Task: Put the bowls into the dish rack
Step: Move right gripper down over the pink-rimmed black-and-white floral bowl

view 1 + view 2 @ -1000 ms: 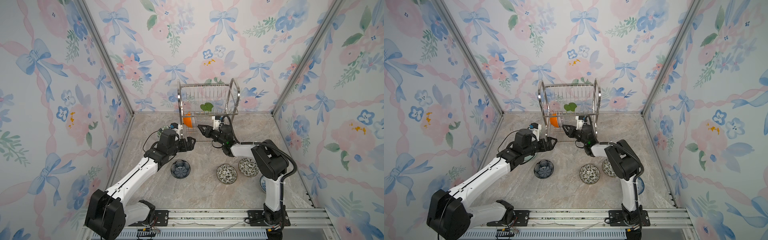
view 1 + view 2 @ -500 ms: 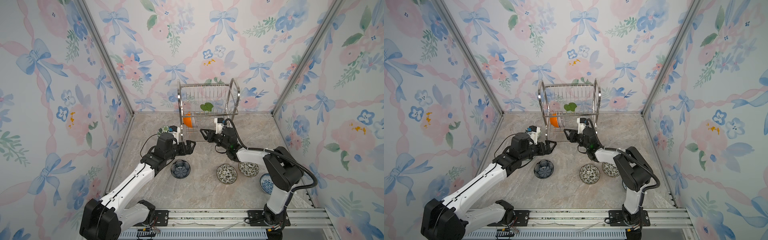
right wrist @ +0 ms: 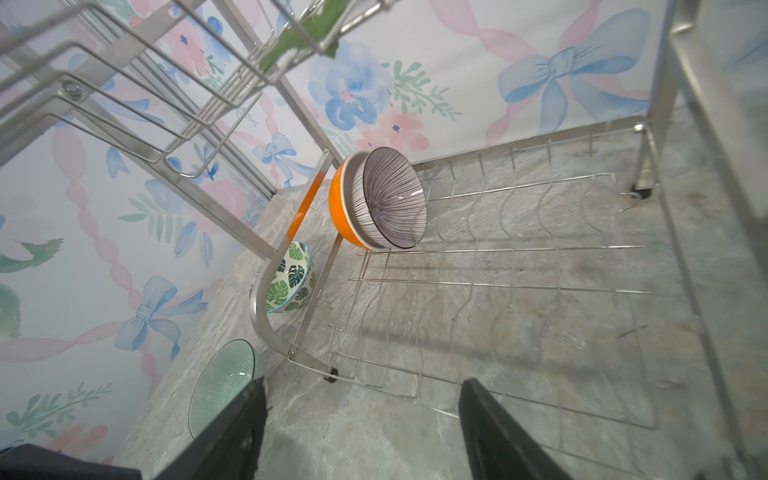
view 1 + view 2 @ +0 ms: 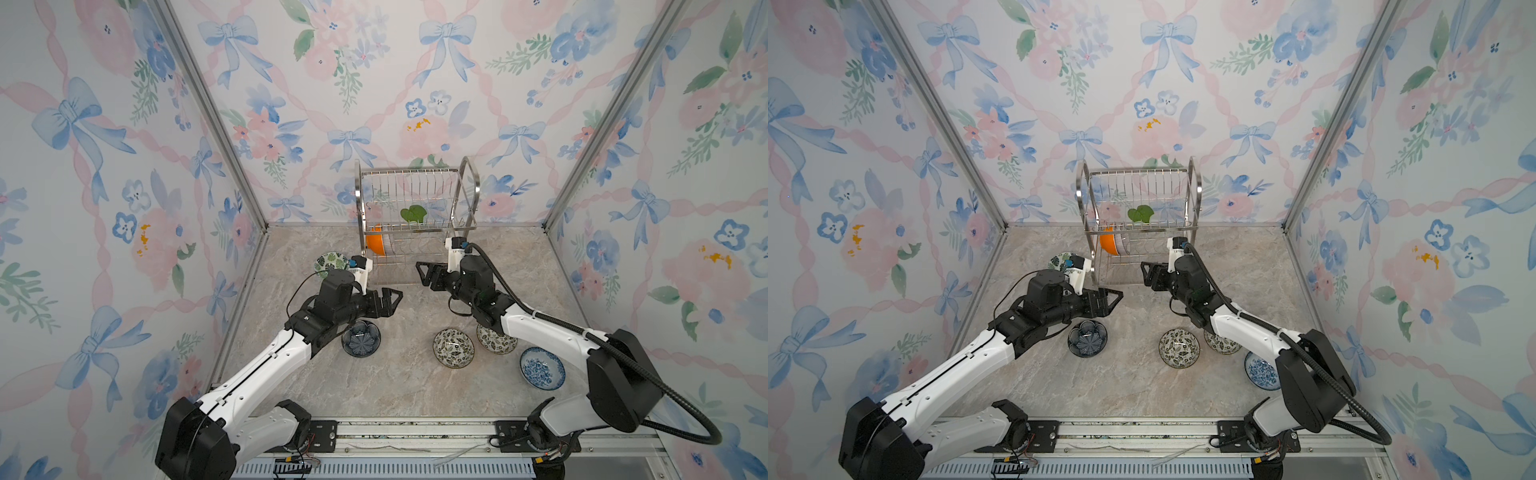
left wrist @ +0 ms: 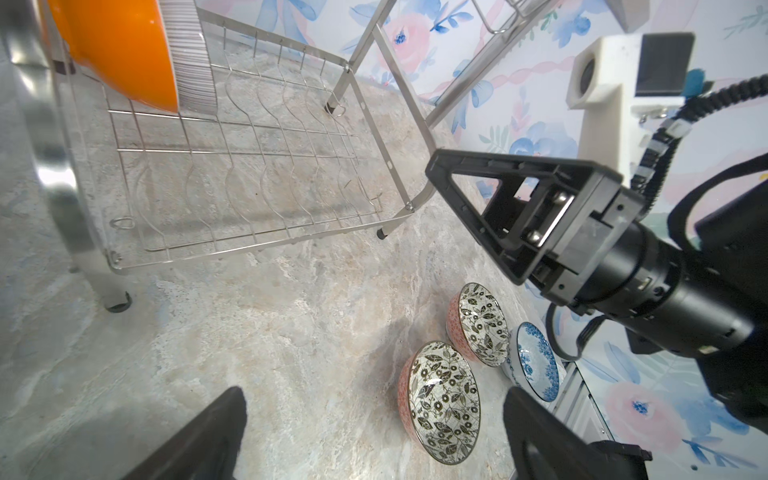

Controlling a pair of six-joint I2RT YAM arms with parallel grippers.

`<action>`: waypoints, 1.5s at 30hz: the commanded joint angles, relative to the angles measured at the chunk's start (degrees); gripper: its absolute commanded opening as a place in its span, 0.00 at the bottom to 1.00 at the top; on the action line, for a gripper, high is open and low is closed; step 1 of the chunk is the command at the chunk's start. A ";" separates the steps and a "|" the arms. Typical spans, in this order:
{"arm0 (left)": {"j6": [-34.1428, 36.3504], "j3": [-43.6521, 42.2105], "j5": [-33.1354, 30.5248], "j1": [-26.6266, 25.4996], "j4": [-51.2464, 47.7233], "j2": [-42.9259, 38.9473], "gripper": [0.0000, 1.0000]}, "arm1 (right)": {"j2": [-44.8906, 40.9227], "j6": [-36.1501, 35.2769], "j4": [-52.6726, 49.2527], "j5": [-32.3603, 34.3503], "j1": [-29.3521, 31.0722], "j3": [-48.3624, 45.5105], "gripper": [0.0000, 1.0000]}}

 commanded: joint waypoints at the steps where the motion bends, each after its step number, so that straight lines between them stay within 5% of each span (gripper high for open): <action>1: 1.38 2.03 -0.57 -2.17 1.47 1.11 0.98 | -4.18 -2.66 -12.85 7.44 0.54 -1.60 0.81; 5: 1.65 2.10 -1.28 -3.97 1.96 1.30 0.98 | -8.43 -1.11 -20.93 13.45 0.46 -2.43 0.98; 15: 2.66 2.13 -3.08 -7.48 2.14 1.48 0.98 | -17.12 13.13 -48.15 28.58 -3.34 -1.28 0.96; 24: 2.54 2.54 -3.03 -9.68 3.93 4.09 0.98 | -20.77 11.66 -46.36 23.96 -5.03 -8.67 0.99; 45: 2.49 3.00 -3.04 -14.22 5.51 9.44 0.98 | -10.54 16.34 -36.05 19.32 -4.90 -15.78 0.91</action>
